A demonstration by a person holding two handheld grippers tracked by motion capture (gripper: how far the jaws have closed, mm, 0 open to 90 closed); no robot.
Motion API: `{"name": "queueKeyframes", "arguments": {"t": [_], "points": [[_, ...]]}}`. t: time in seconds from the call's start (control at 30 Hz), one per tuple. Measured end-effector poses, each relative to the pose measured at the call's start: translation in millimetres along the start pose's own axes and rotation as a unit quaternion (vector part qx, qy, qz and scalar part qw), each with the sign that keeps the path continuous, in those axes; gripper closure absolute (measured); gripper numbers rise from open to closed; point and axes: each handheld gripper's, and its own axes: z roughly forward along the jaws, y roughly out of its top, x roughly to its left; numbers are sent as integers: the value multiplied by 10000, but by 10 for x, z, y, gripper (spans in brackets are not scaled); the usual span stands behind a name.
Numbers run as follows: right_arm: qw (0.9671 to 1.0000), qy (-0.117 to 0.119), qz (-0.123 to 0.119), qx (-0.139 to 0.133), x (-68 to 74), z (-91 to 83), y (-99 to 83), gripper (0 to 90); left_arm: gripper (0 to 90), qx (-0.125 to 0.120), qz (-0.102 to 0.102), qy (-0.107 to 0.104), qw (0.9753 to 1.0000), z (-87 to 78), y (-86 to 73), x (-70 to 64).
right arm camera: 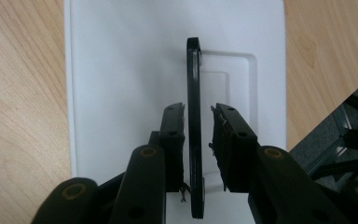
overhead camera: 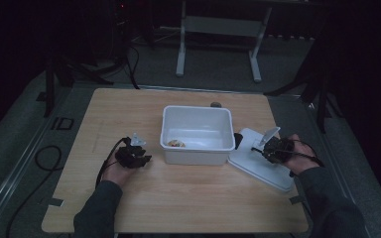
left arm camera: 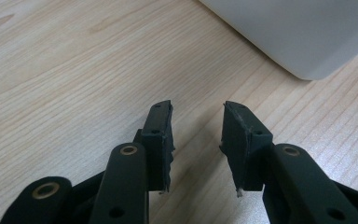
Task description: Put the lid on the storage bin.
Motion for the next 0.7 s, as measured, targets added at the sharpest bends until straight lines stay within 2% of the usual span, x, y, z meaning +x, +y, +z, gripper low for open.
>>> {"name": "queueKeyframes", "arguments": {"t": [0.43,0.7], "points": [[9992,131,-22,364,-64,156,15,758,631,4,-27,-36,10000,12,-14,3],[9986,201,-87,477,-94,205,66,787,631,-7,-50,-62,10000,9,-34,17]]}}
